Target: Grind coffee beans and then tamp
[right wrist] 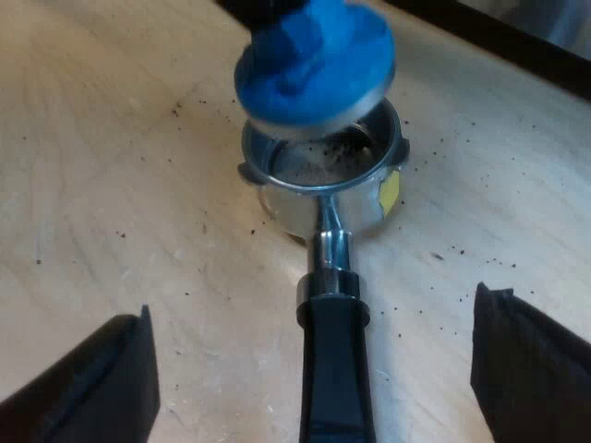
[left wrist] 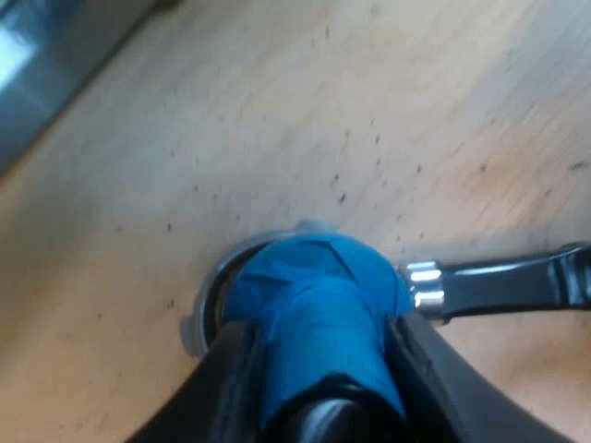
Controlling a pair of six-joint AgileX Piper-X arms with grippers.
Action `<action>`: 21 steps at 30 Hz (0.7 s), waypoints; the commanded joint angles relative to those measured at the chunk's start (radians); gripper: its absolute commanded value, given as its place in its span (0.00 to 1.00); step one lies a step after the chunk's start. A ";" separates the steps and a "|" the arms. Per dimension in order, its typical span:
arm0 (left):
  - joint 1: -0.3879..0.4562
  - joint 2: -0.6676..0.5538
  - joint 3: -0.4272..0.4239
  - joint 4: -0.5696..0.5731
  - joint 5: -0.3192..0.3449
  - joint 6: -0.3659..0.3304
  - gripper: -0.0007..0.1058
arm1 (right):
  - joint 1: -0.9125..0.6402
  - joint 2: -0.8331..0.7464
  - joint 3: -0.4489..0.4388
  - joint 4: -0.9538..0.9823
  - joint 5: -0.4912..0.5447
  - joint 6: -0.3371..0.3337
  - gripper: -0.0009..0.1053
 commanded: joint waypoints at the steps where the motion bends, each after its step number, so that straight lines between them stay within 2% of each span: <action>1: -0.002 0.030 -0.008 -0.012 -0.004 -0.001 0.01 | 0.000 -0.006 0.002 0.000 -0.008 0.004 0.68; 8: -0.002 0.089 -0.008 -0.017 -0.001 0.036 0.01 | 0.000 -0.006 0.002 0.000 -0.008 0.004 0.68; 14: -0.002 0.143 -0.008 -0.017 -0.004 0.042 0.01 | 0.000 -0.006 0.002 0.000 -0.008 0.004 0.68; 21: -0.002 0.131 -0.009 -0.006 -0.004 0.042 0.01 | 0.000 -0.006 0.002 0.000 -0.008 0.004 0.68</action>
